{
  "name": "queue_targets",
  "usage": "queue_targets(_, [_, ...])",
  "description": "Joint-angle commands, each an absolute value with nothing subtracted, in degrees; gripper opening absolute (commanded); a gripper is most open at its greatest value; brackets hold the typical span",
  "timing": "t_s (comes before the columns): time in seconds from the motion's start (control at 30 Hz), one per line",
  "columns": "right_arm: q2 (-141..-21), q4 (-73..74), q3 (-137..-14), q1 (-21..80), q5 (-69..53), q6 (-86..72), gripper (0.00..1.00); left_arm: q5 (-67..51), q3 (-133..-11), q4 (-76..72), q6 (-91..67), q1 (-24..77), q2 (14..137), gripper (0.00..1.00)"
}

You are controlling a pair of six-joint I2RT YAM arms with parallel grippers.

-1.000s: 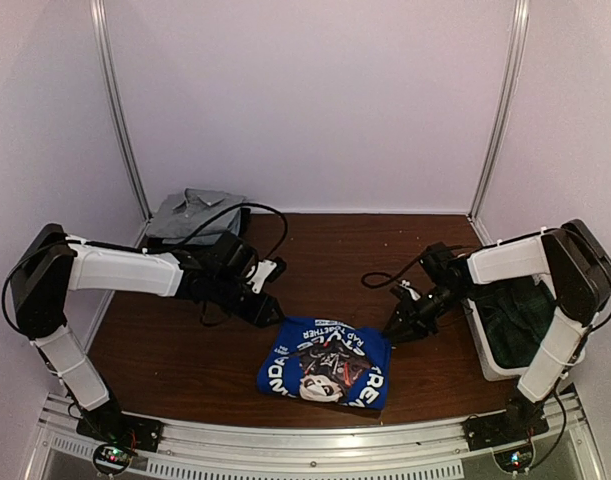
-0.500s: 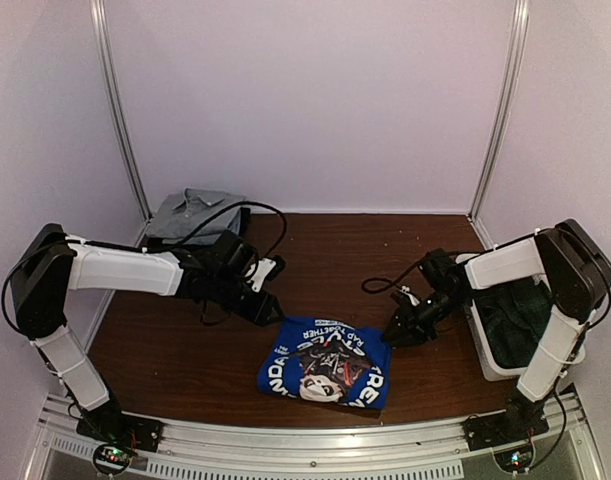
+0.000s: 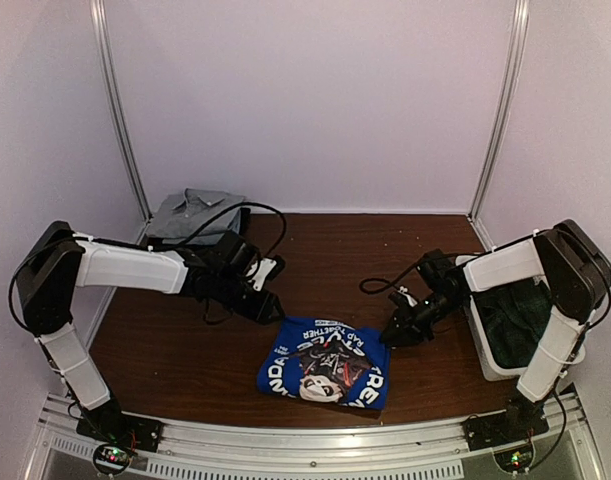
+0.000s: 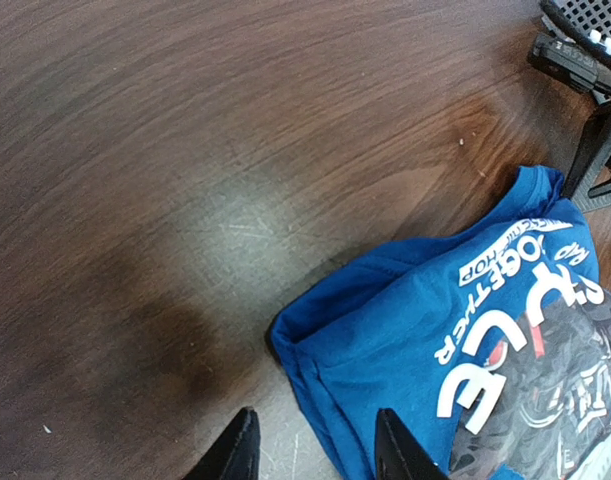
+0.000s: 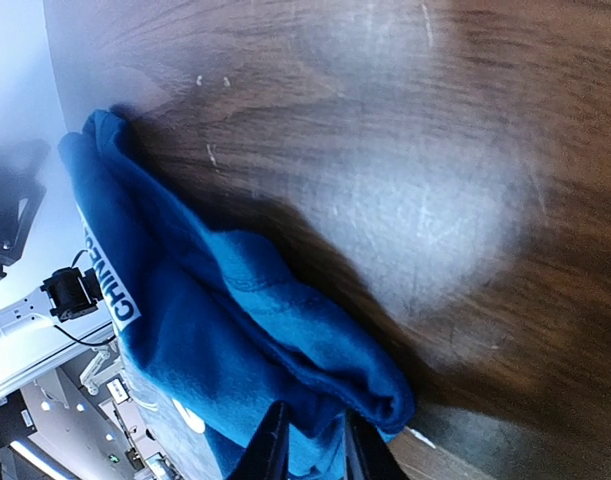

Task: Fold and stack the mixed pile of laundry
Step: Smooth out the square-folded T-shirt at the center of the board.

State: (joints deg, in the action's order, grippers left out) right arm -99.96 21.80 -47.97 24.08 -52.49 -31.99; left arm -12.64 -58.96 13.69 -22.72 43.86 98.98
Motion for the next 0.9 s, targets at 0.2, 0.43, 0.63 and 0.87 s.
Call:
queue_targets(0.2, [-95.7,22.41,-48.71,24.43,-52.12,-33.64,0.0,-15.8,-59.78,10.09,-24.35,41.79,100.55,0.4])
queue_targets(0.43, [-91.02,25.16,-49.51,24.37,-50.2,-34.61,0.0,-20.18,-58.16,6.32,-25.28,40.97,100.55,0.38])
queue_targets(0.63, [-90.02,26.6,-50.32,24.43,-48.55,-34.55,0.0,-24.45,-58.66,3.03,-26.68,40.95,103.17,0.38])
queue_targets(0.87, [-87.65,29.43,-52.01,24.41,-45.5,-34.33,0.0,-25.33,-61.36,3.01,-27.42,40.87,107.66,0.35])
